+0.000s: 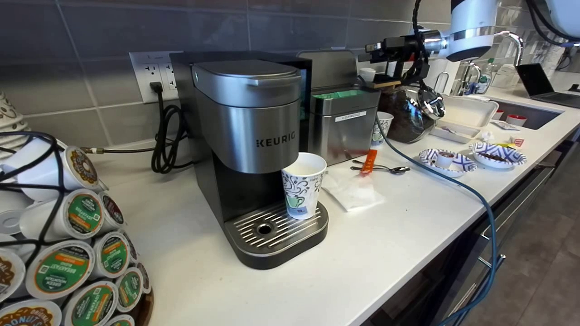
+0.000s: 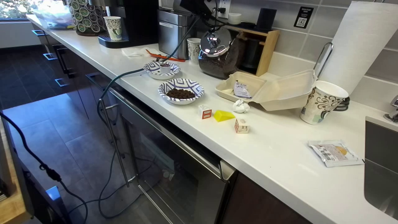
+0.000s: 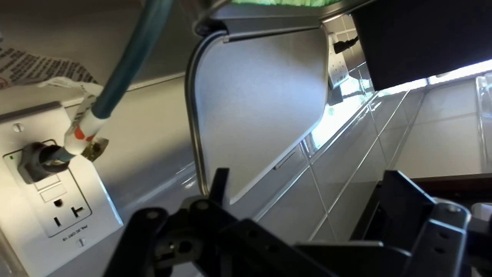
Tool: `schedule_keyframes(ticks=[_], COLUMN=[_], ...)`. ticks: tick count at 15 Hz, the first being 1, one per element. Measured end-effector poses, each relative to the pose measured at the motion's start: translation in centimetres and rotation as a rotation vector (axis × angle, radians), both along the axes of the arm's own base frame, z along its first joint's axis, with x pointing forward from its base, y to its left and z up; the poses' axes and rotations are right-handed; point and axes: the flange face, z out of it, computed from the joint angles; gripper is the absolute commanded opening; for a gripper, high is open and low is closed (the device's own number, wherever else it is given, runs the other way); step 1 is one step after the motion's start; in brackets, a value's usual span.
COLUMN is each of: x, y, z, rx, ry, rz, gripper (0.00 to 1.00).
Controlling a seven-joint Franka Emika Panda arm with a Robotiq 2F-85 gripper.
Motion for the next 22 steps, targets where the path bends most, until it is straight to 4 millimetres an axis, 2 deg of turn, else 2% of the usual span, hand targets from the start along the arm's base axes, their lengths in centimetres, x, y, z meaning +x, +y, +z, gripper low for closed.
schedule_keyframes(ticks=[4,9,15,18,22], x=[1.1,1.8,1.7,1.7,1.7], y=[1.4,1.8,1.0,-0.1,-0.8], z=[-0.3,-0.3,0.7,1.4,1.4], rx=[-0.011,-0.028,-0.022,-0.034,-0.041], ry=[-0.017,-0.036,-0.020,-0.025,-0.020], rz=[-0.010,-0.053,-0.072,-0.125,-0.158], gripper=[1.00,1.00,1.00,1.00,1.00])
